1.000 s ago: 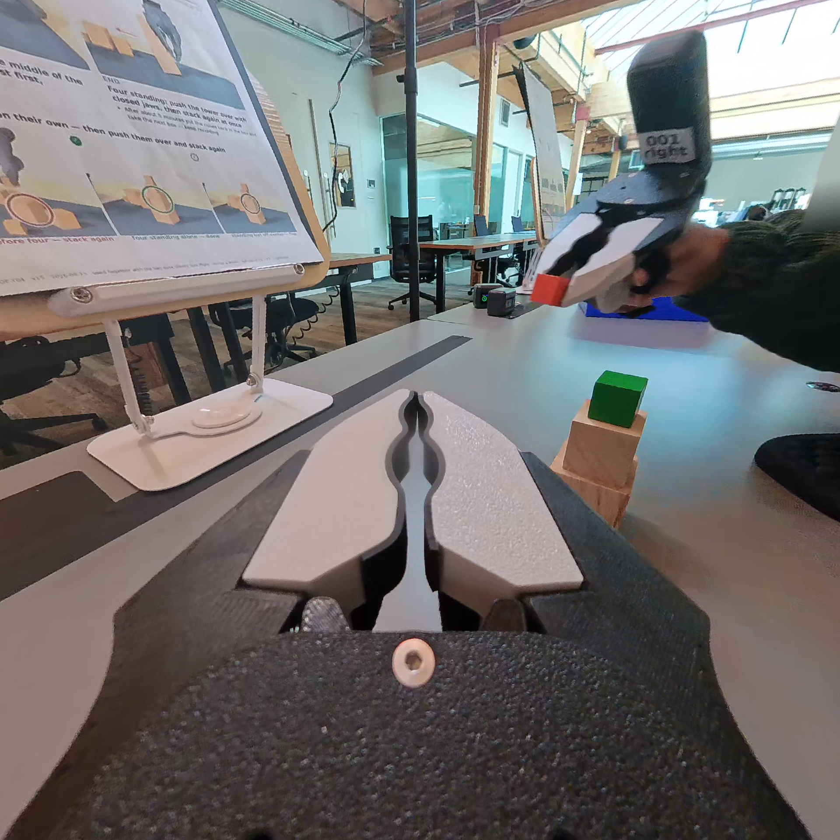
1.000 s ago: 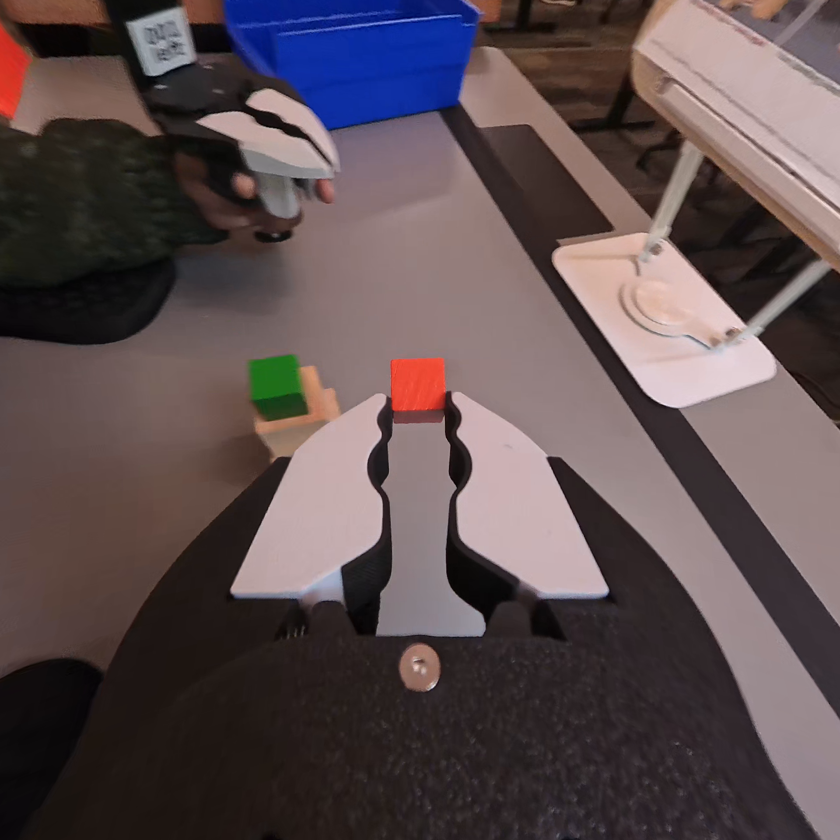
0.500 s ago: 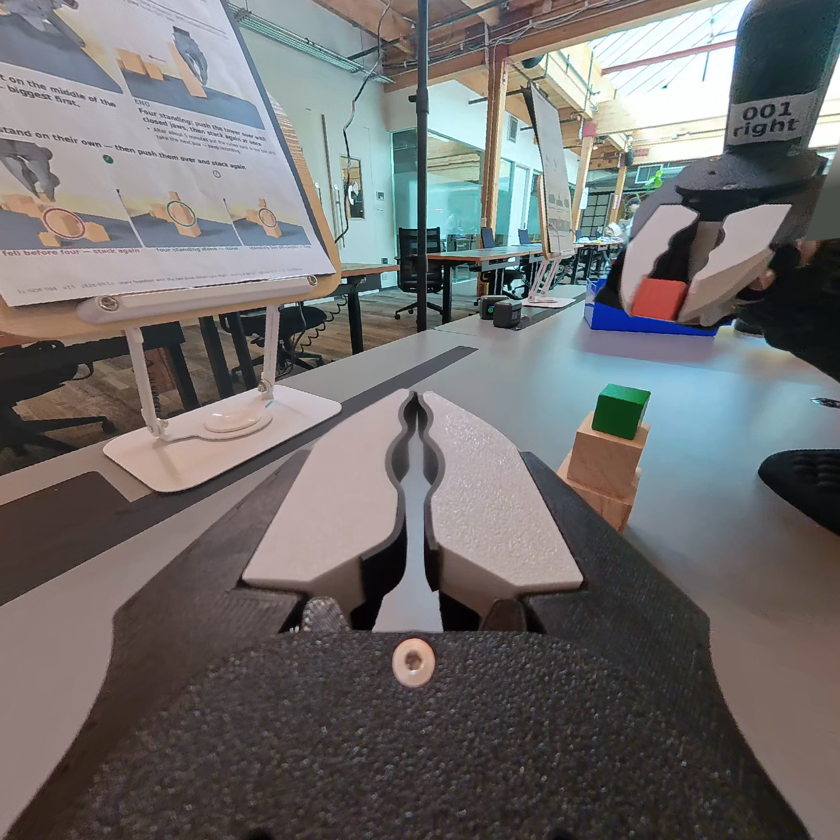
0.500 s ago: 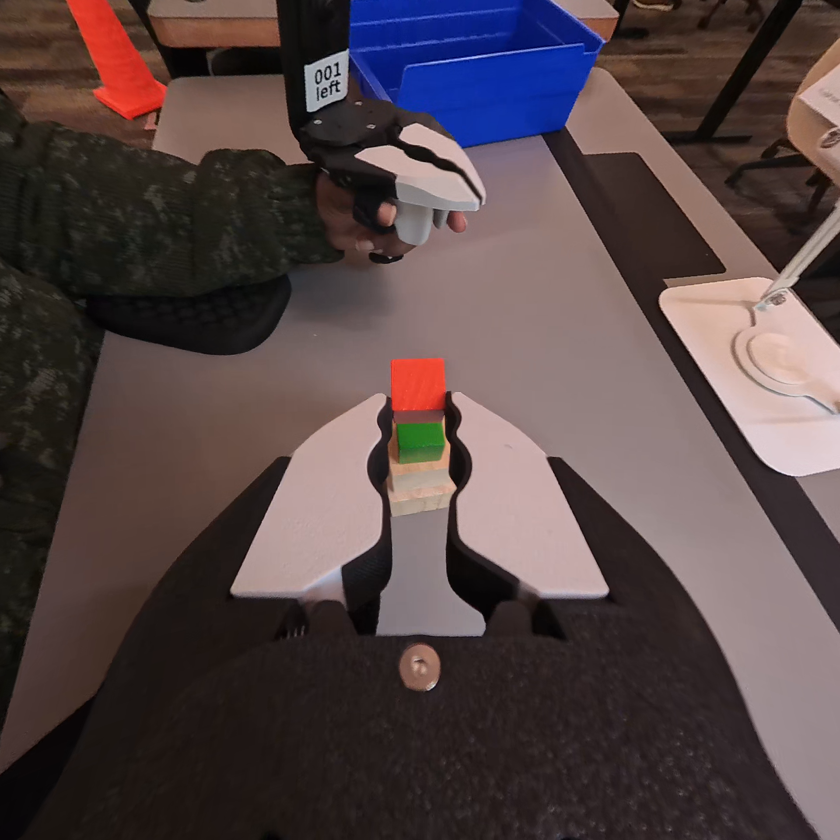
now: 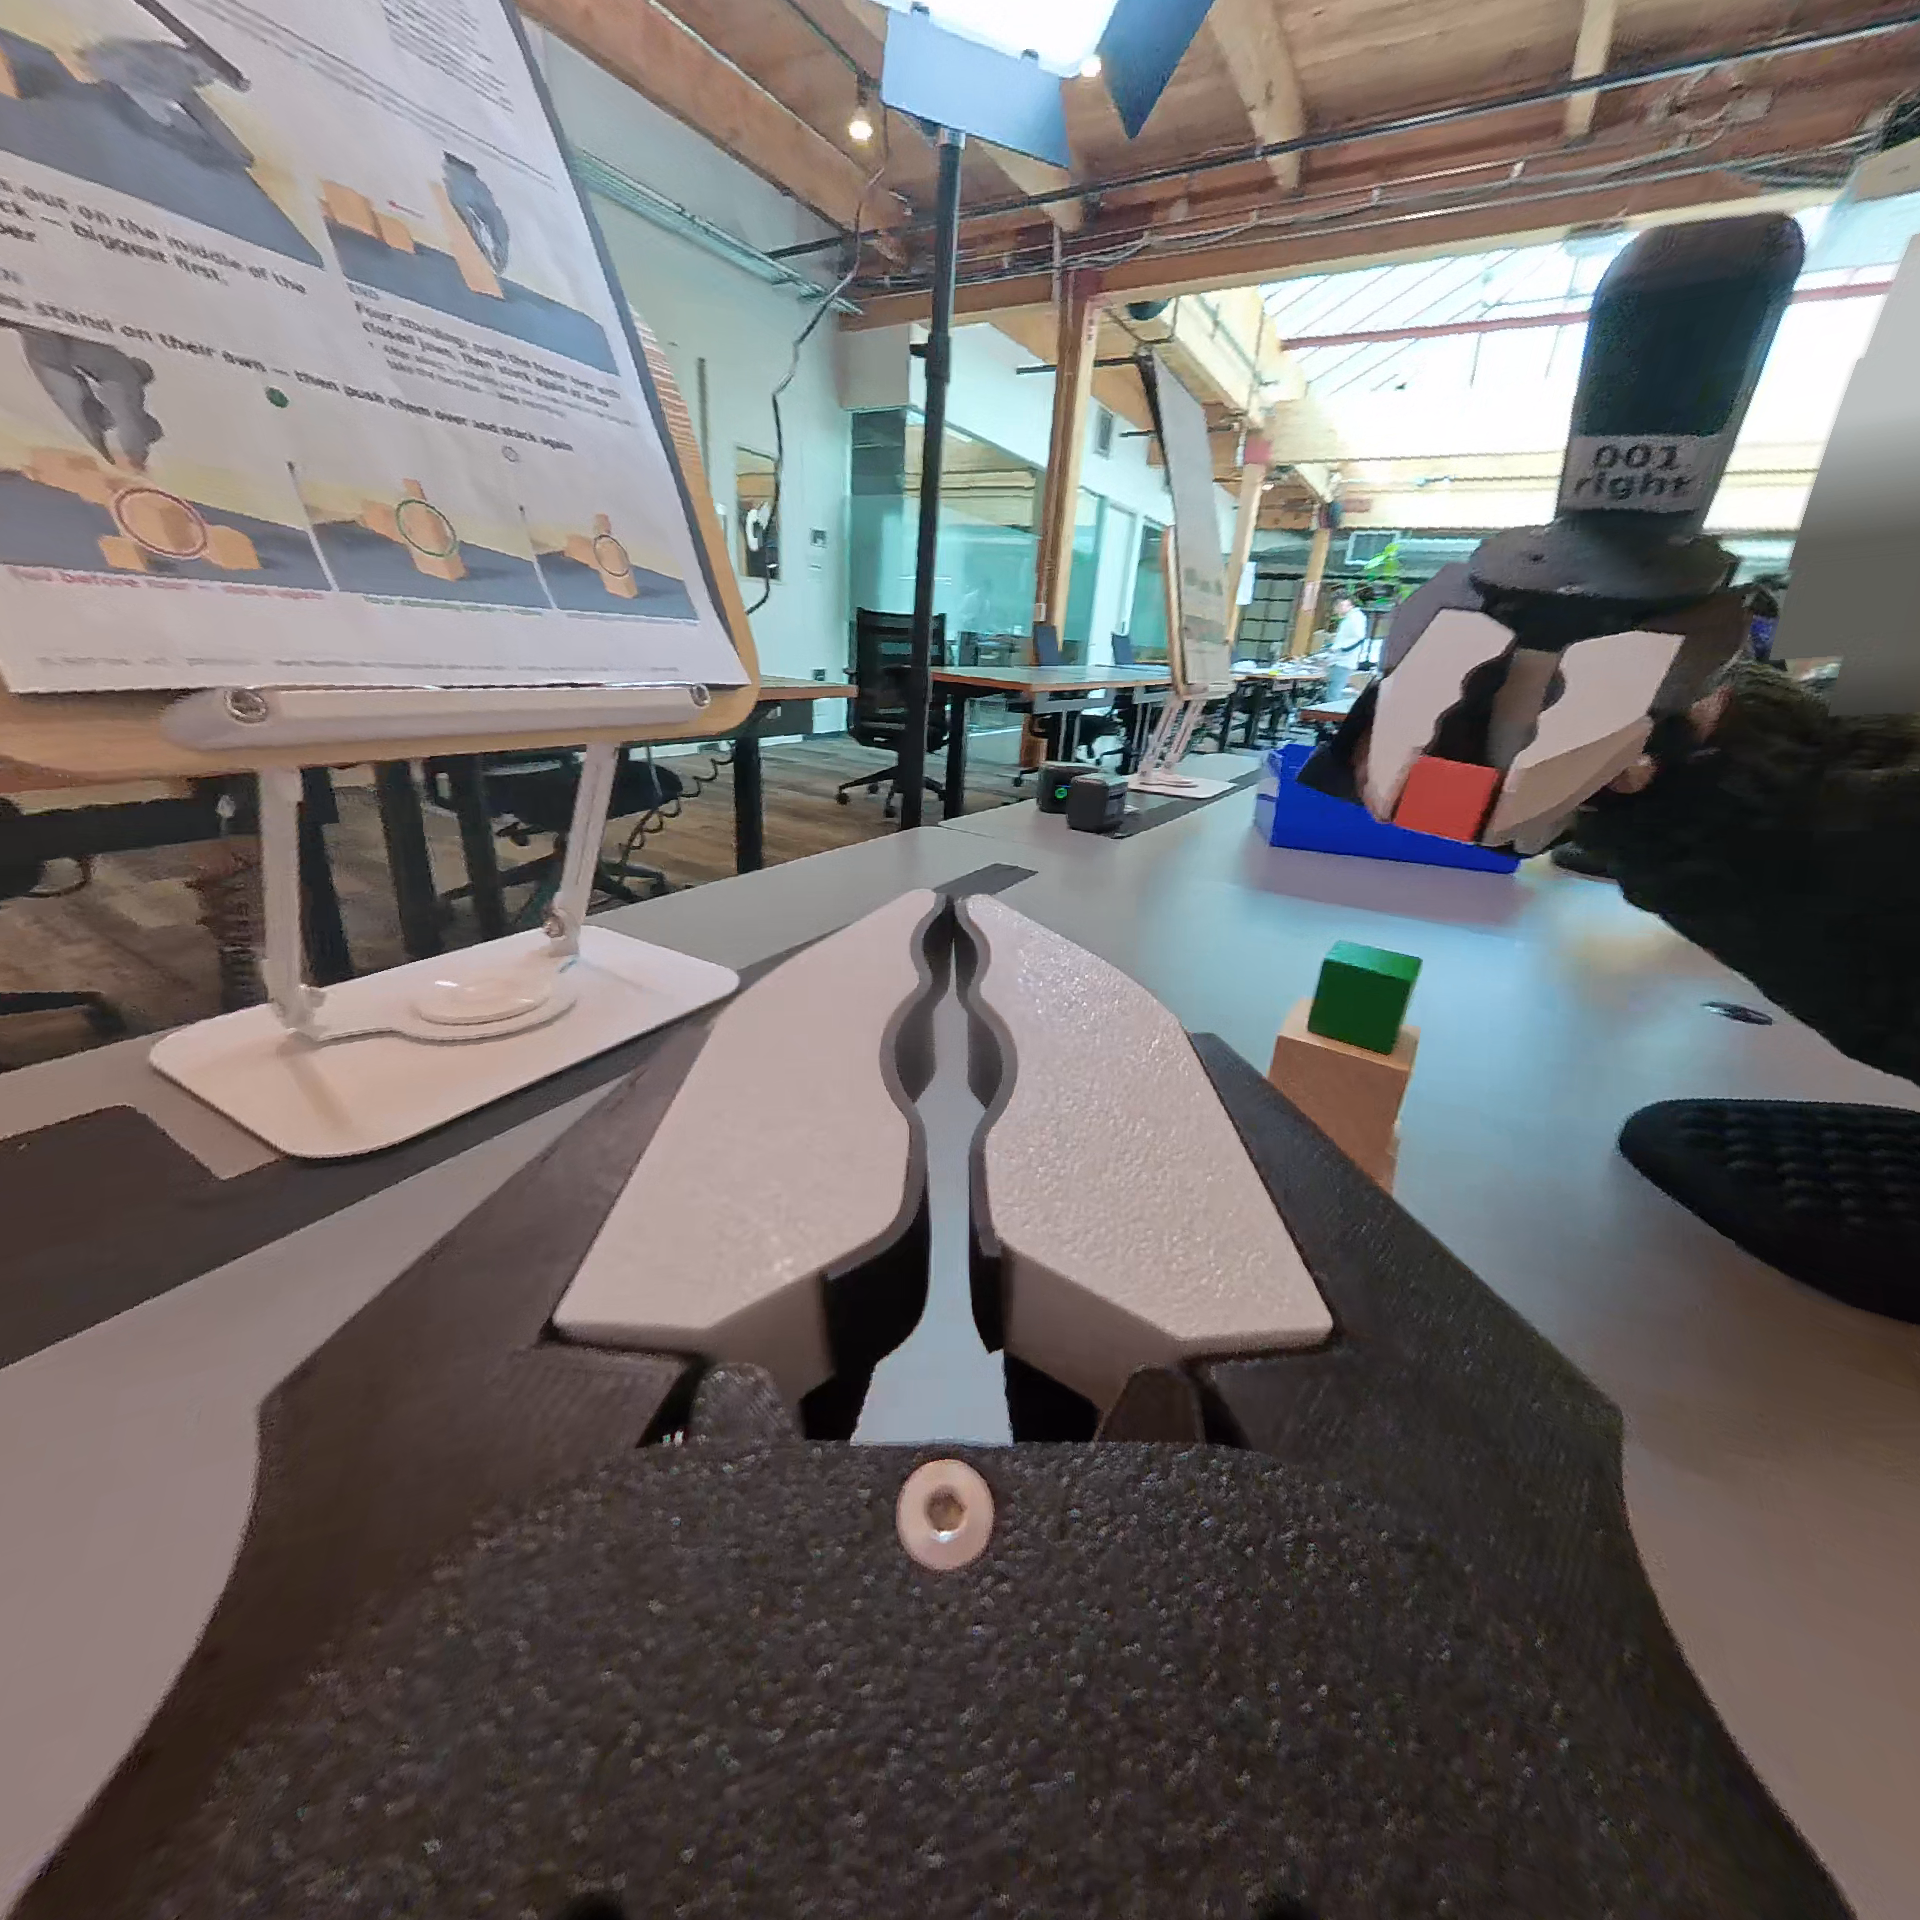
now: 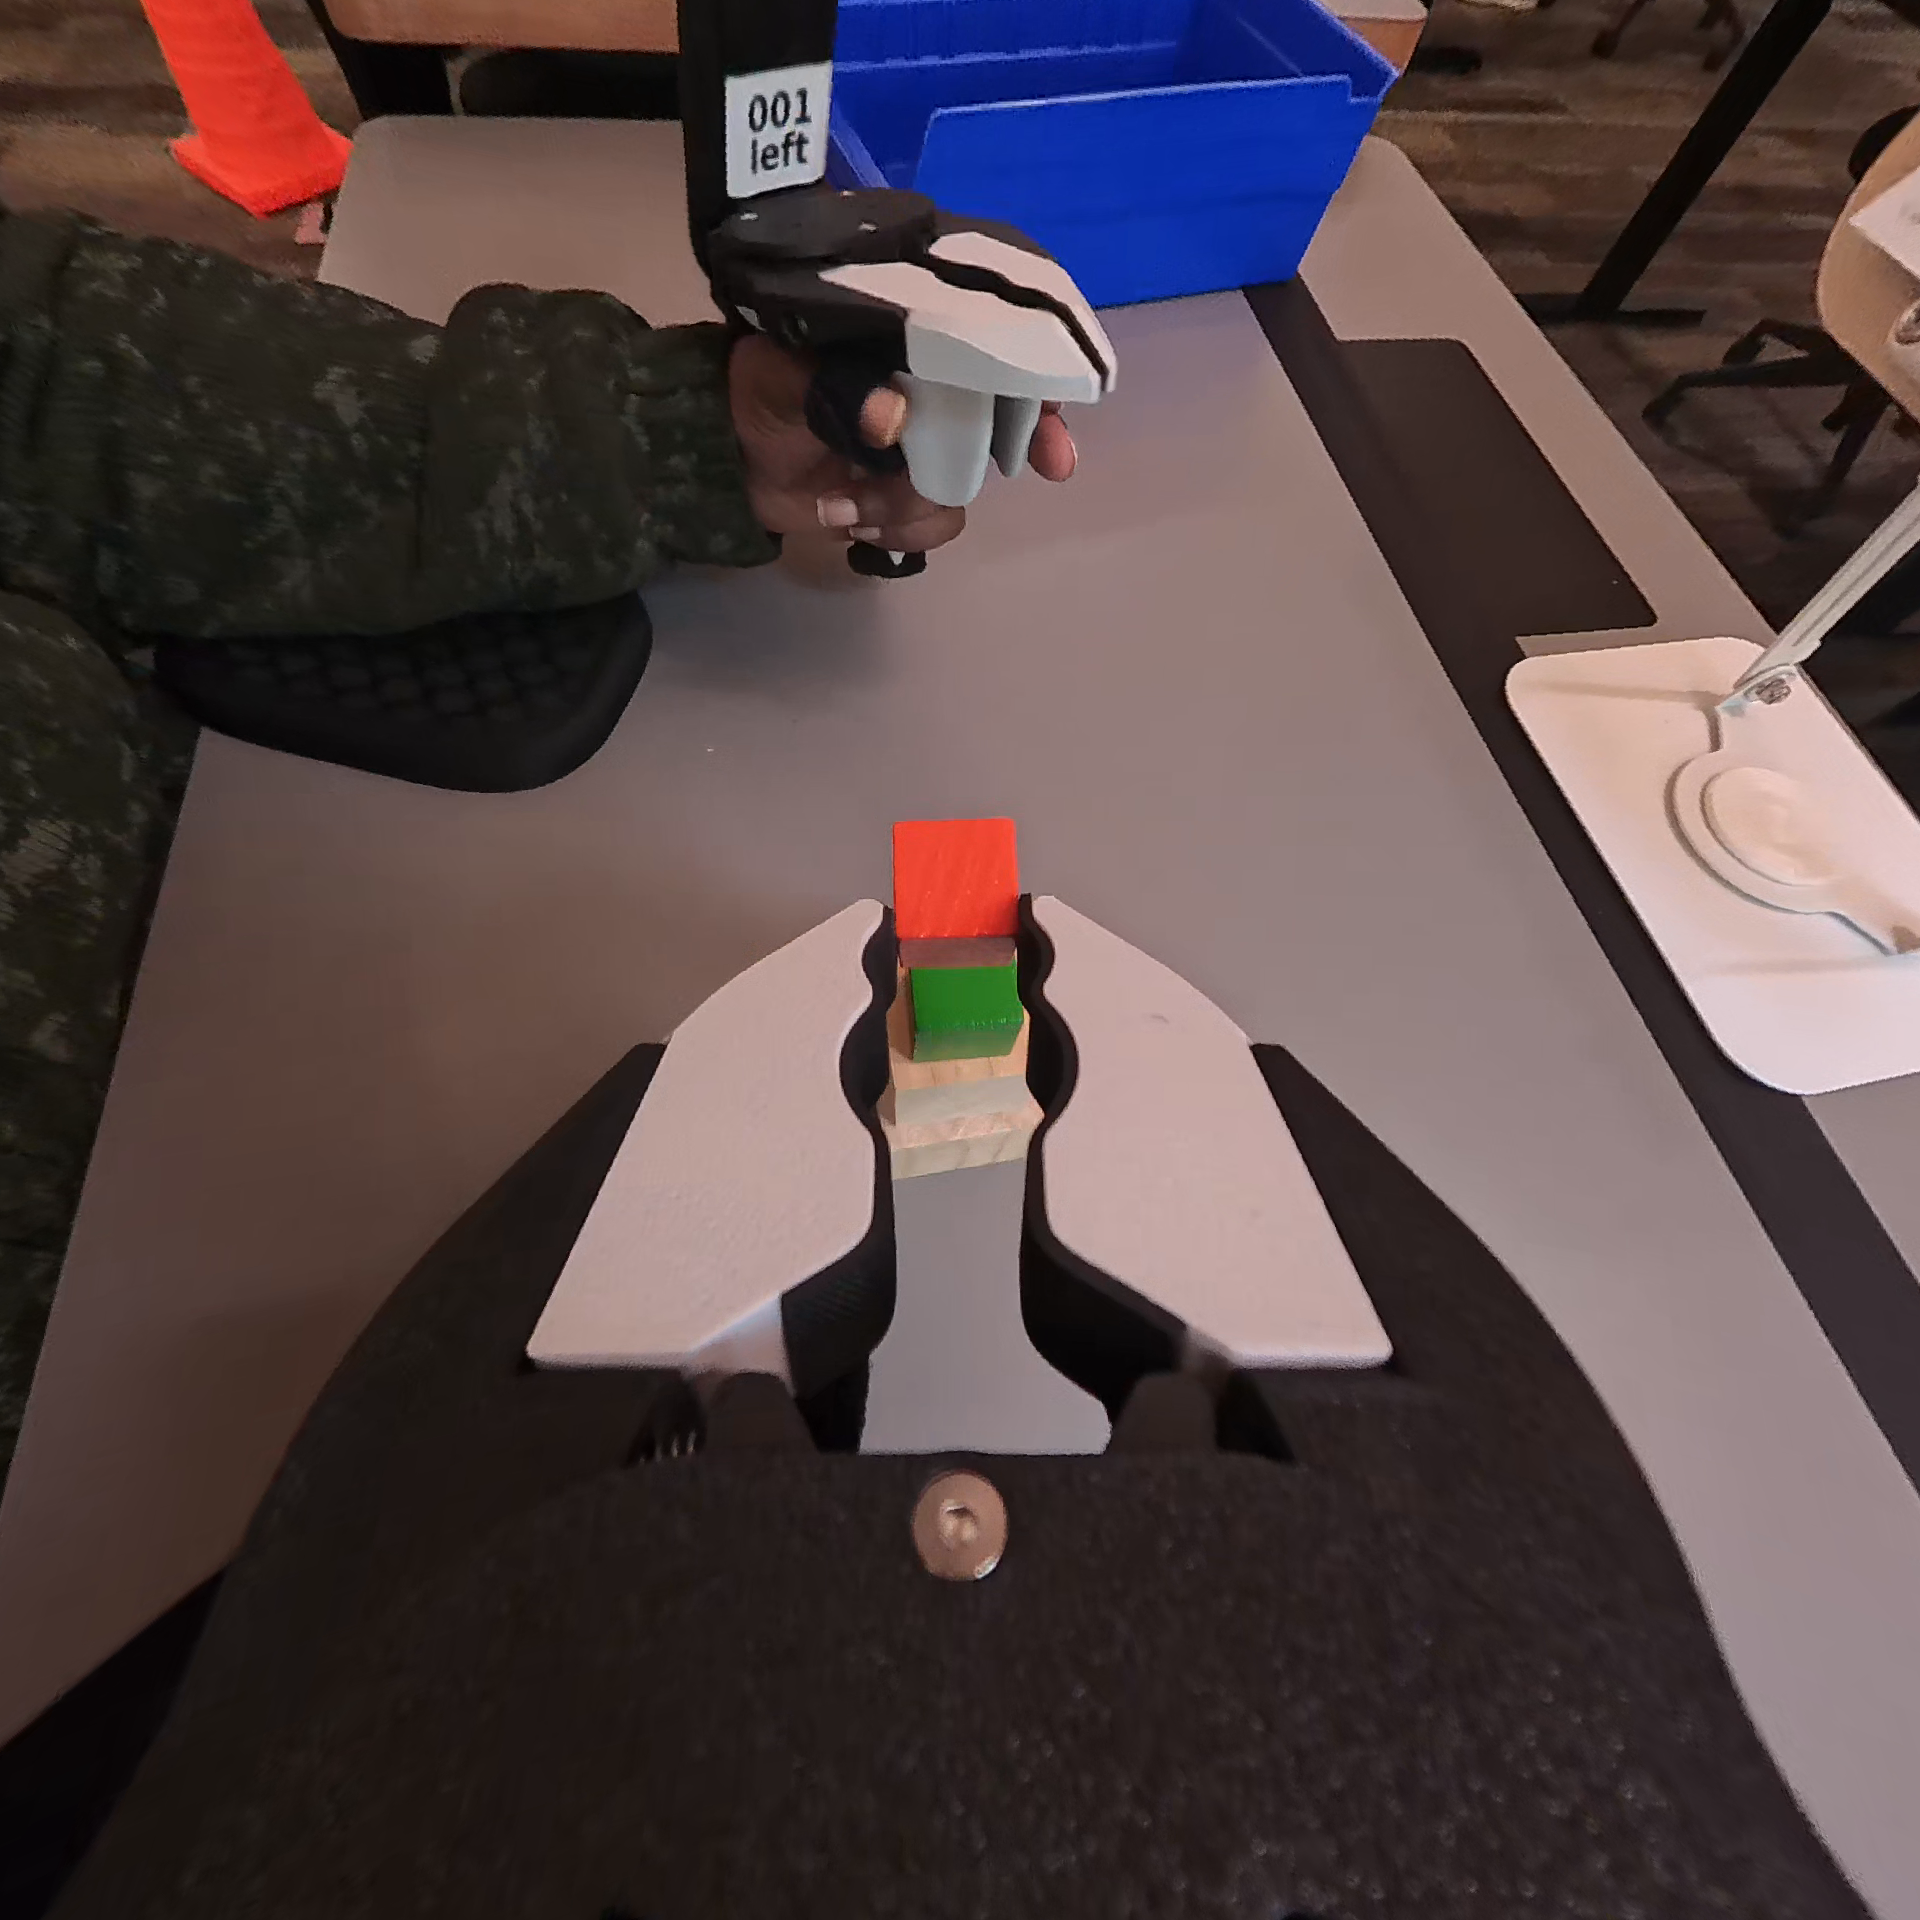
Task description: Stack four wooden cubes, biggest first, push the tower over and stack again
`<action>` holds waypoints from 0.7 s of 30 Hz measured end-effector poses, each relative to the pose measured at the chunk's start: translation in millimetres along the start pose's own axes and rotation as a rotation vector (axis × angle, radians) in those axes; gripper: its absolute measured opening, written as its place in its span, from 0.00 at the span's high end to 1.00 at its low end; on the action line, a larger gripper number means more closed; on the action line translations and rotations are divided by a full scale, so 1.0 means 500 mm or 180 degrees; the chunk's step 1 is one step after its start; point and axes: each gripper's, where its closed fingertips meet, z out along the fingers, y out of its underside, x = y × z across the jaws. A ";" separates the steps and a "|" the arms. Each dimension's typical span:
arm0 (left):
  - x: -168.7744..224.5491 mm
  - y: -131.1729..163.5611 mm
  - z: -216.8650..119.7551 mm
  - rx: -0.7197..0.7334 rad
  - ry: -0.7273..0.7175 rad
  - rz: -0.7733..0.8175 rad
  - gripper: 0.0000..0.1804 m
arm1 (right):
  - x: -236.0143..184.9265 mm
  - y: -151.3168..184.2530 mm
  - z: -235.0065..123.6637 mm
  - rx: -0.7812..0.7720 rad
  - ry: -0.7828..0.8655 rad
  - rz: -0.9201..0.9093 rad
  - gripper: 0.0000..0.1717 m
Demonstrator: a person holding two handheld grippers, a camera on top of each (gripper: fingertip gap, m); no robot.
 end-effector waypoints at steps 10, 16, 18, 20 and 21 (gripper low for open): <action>0.011 0.009 0.003 -0.0040 0.0156 -0.0008 1.00 | -0.001 0.025 0.019 -0.0182 -0.0094 0.0024 0.87; 0.012 0.005 0.002 -0.0027 0.0179 -0.0008 1.00 | -0.011 0.034 0.035 -0.0327 -0.0149 -0.0029 0.87; 0.012 0.004 0.000 -0.0029 0.0199 -0.0008 1.00 | -0.011 0.031 0.036 -0.0332 -0.0153 -0.0035 0.87; 0.015 0.004 -0.001 -0.0044 0.0255 -0.0005 1.00 | -0.011 0.029 0.036 -0.0329 -0.0155 -0.0035 0.87; 0.016 0.004 -0.002 -0.0054 0.0267 0.0017 1.00 | -0.012 0.028 0.036 -0.0335 -0.0164 -0.0033 0.87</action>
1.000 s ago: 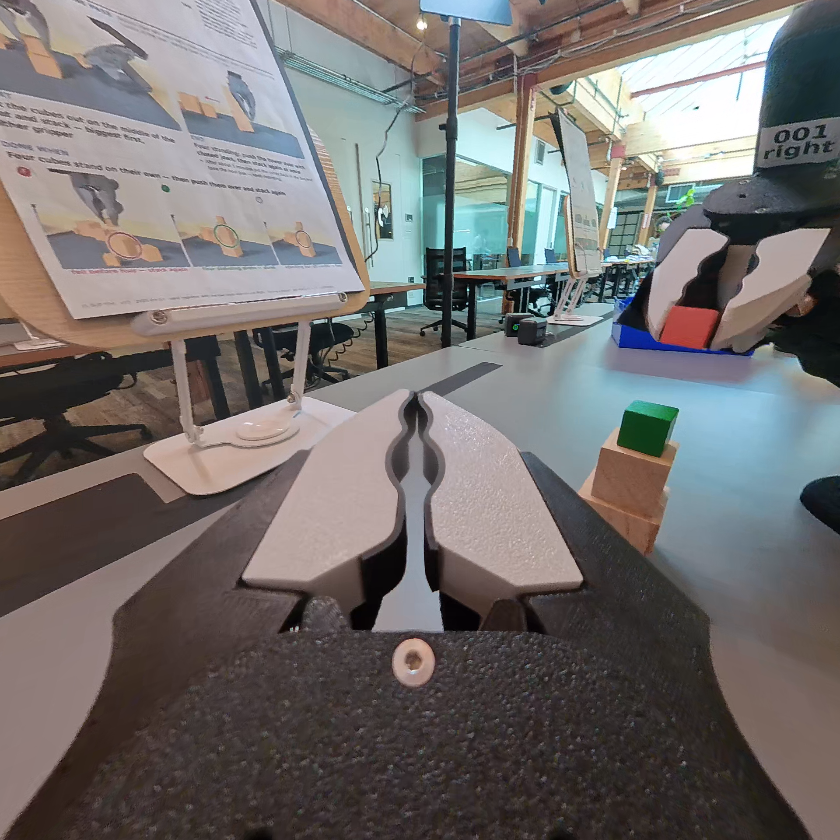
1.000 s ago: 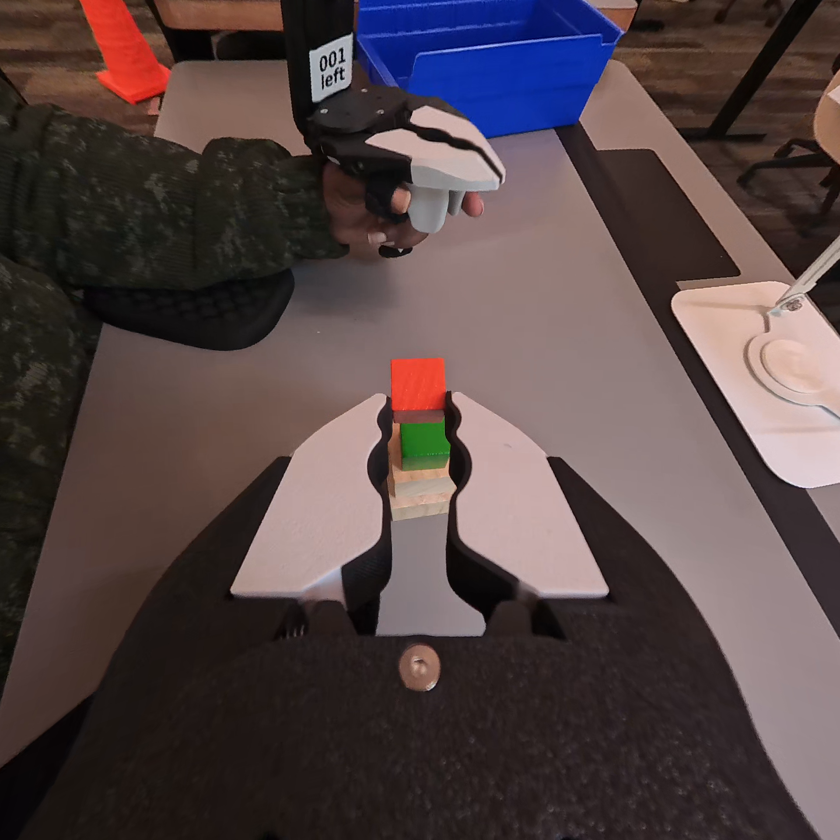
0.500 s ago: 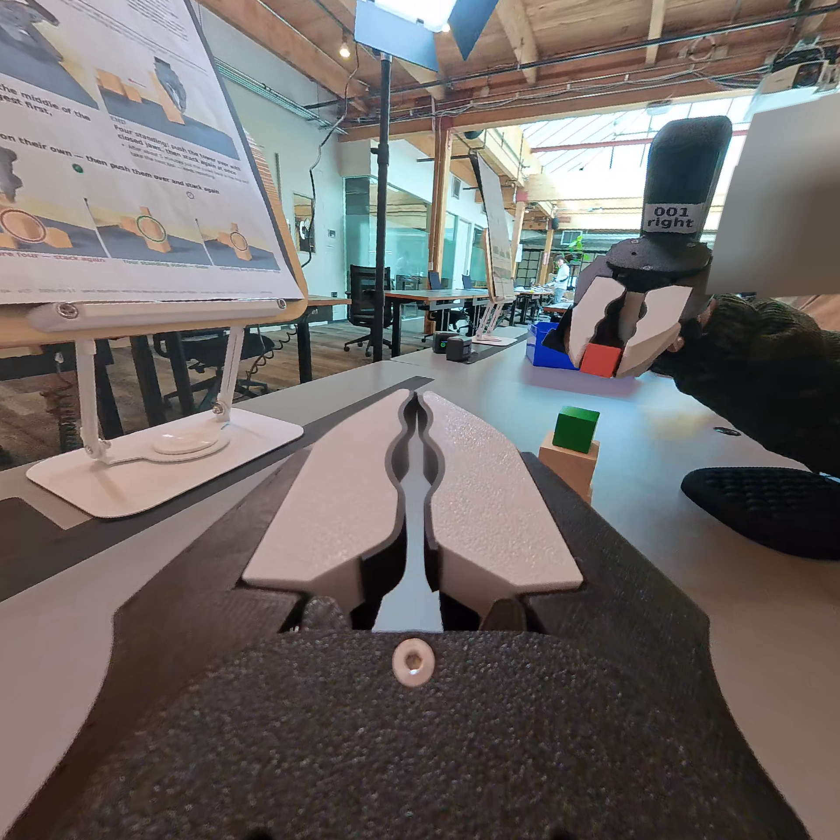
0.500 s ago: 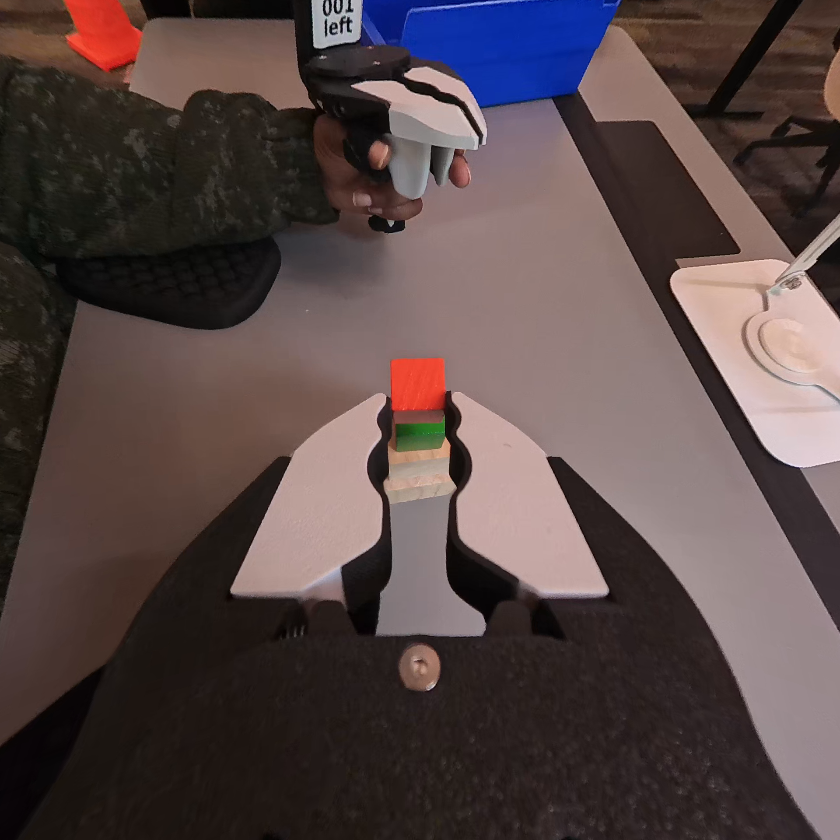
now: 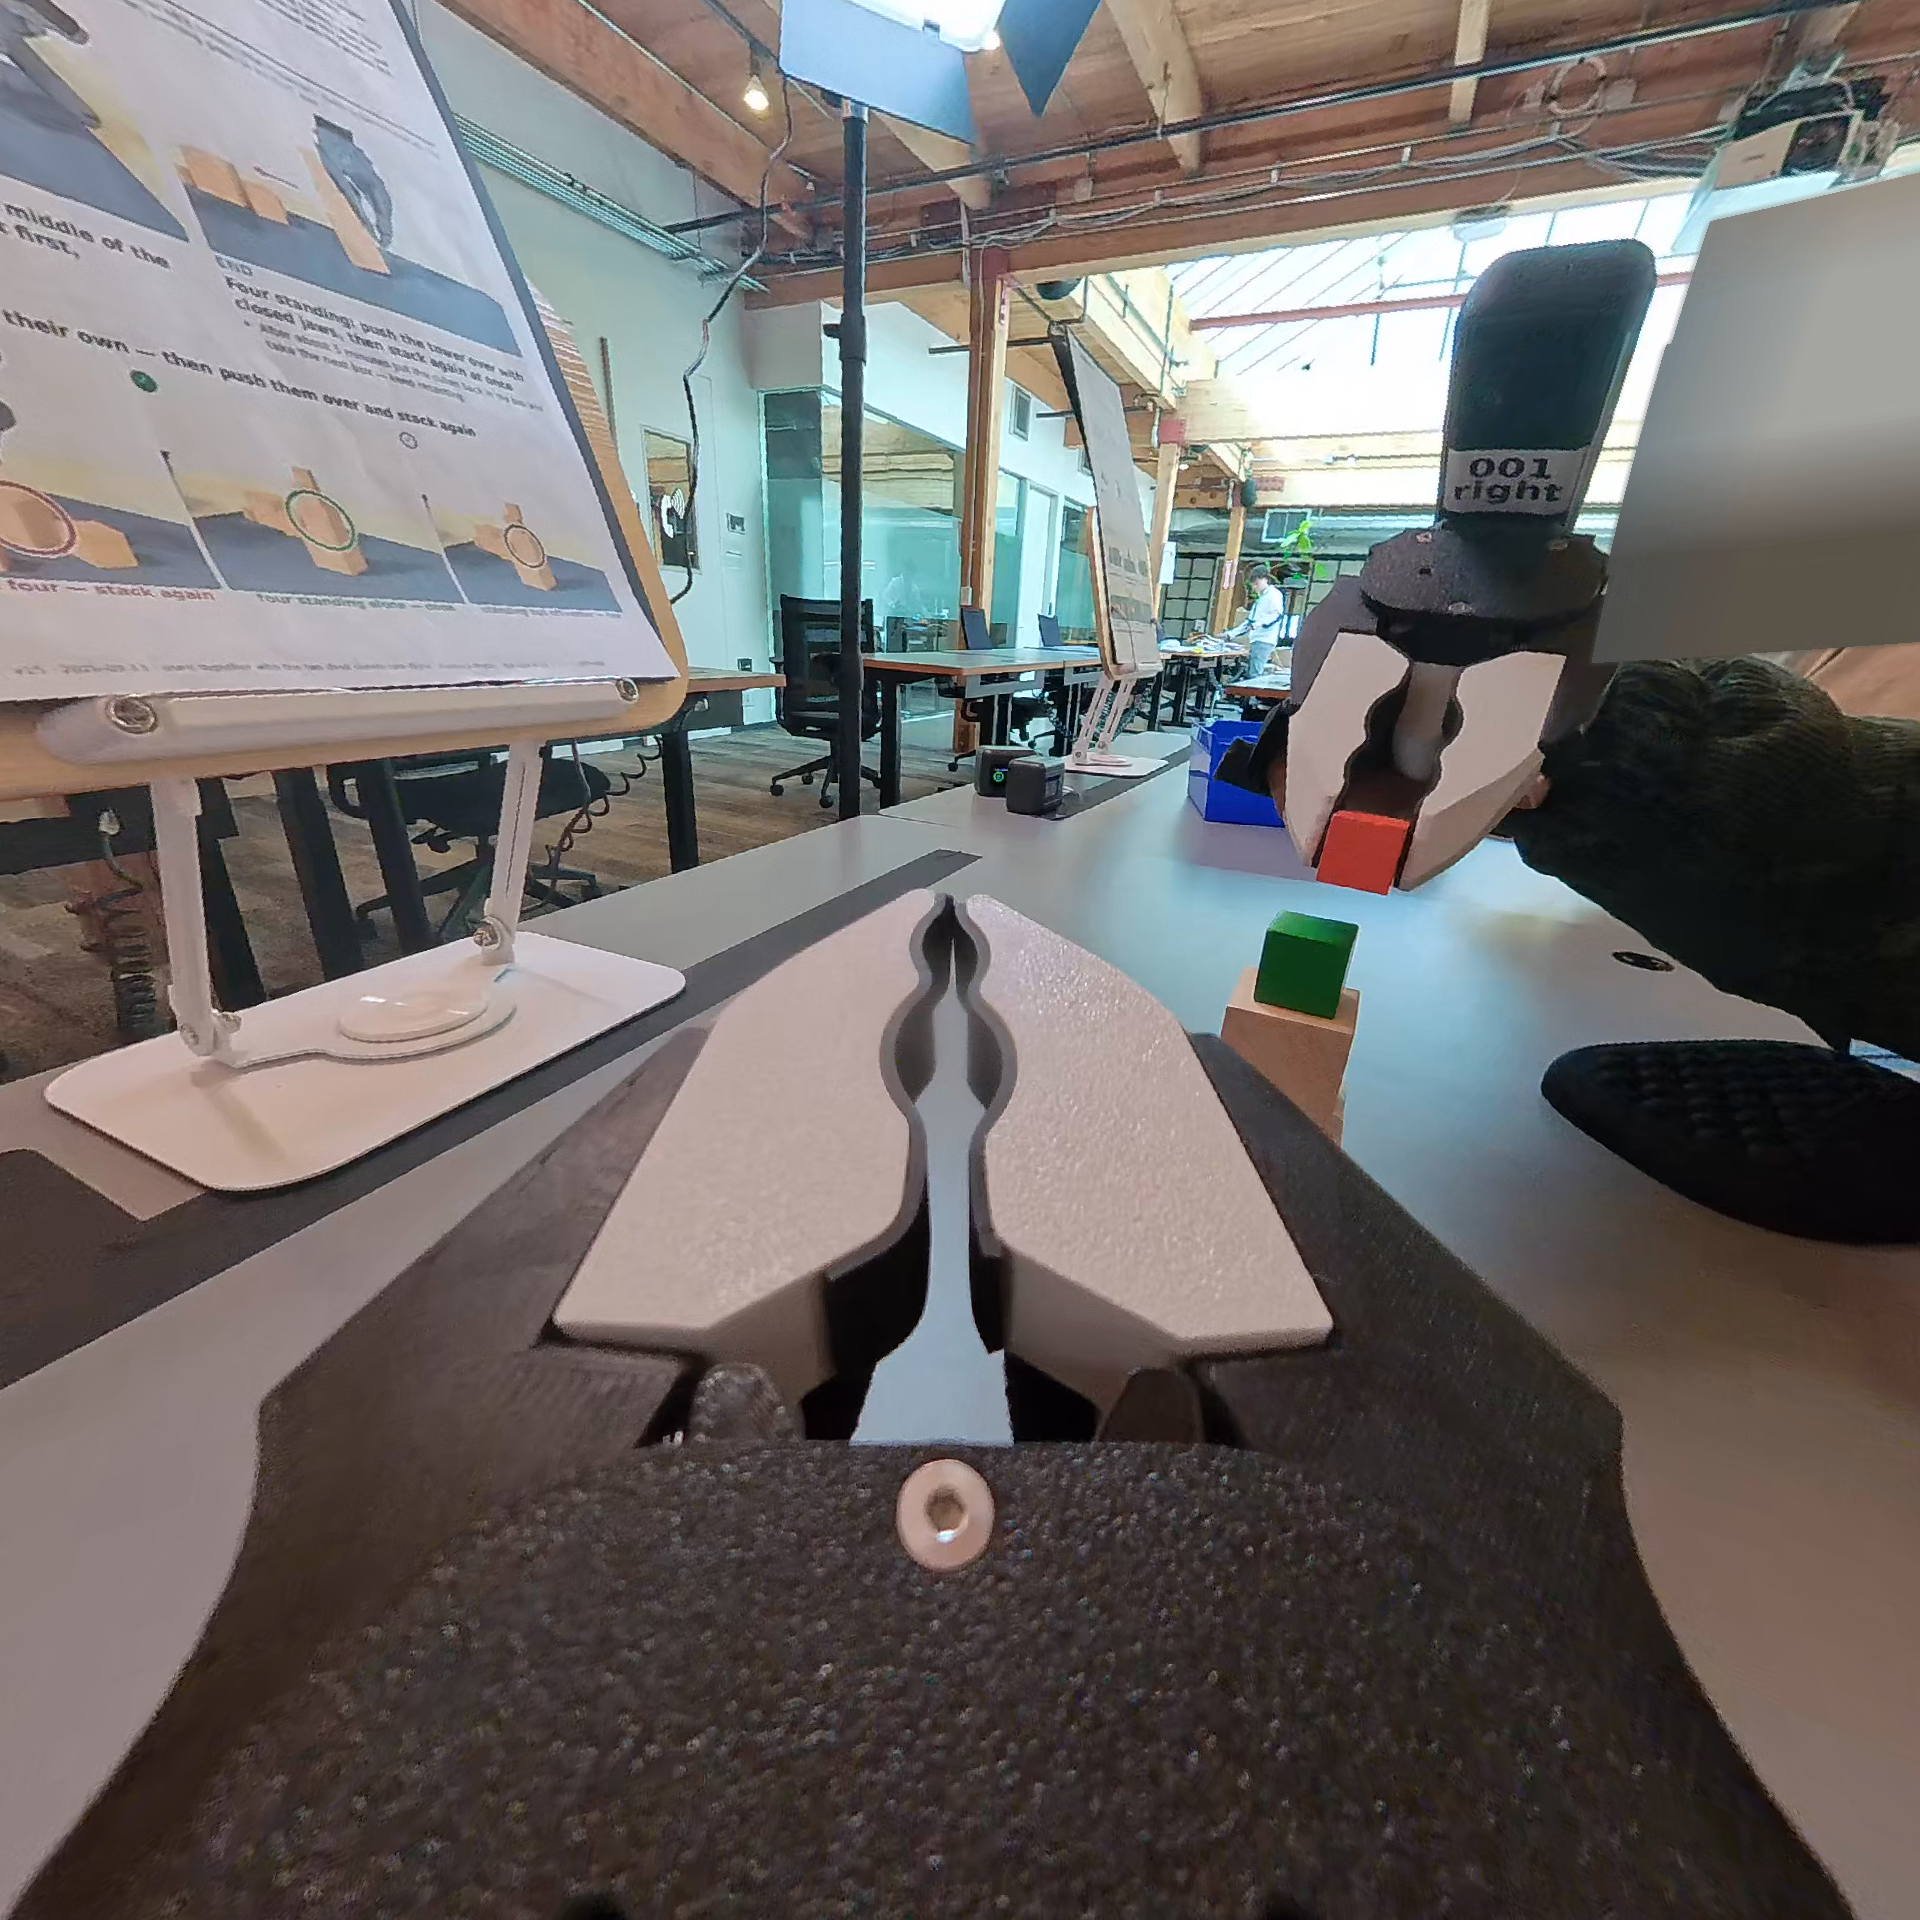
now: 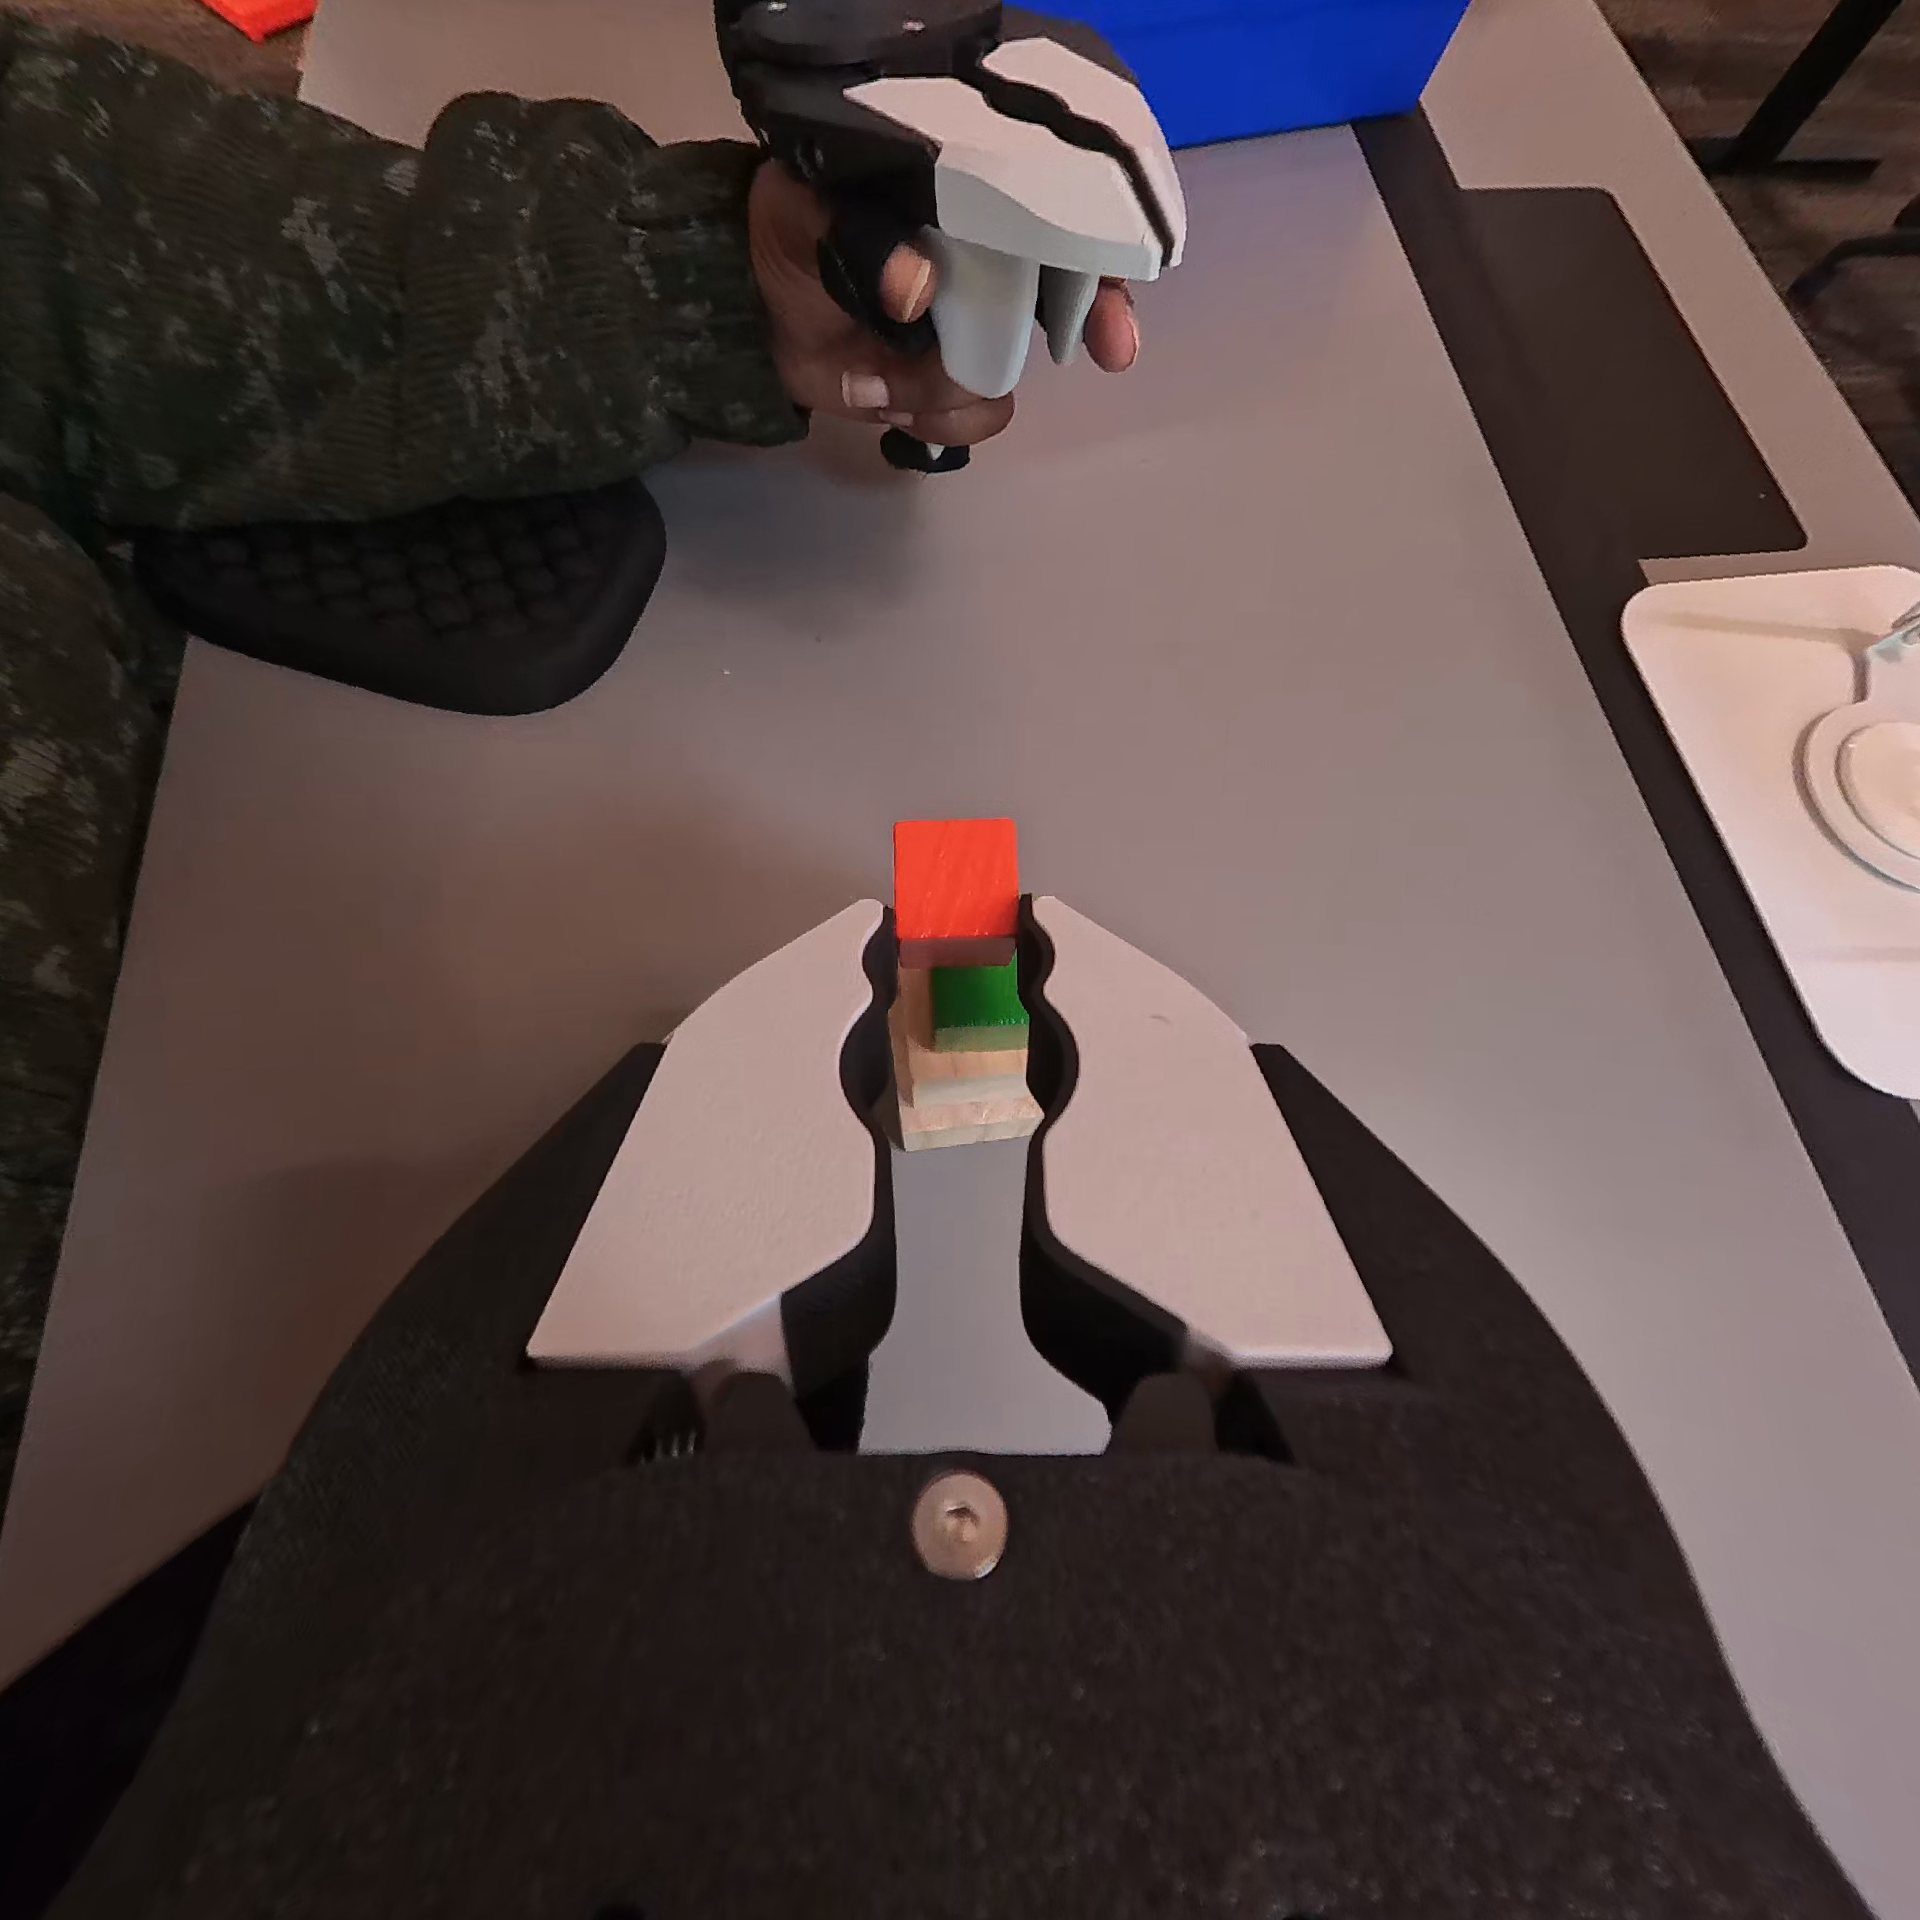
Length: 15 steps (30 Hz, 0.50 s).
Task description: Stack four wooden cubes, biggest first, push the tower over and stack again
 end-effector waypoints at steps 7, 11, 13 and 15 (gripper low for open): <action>-0.005 0.006 -0.002 -0.0051 -0.0049 0.0018 1.00 | 0.002 0.006 -0.005 -0.0131 0.0069 0.0014 0.87; -0.005 0.010 -0.002 -0.0085 -0.0057 0.0048 1.00 | 0.002 0.003 -0.010 -0.0136 0.0055 0.0052 0.87; -0.005 0.010 -0.003 -0.0094 -0.0055 0.0074 1.00 | 0.002 0.001 -0.007 -0.0151 0.0048 0.0057 0.87; -0.004 0.011 -0.004 -0.0105 -0.0042 0.0077 1.00 | 0.005 0.001 -0.003 -0.0190 0.0054 0.0042 0.87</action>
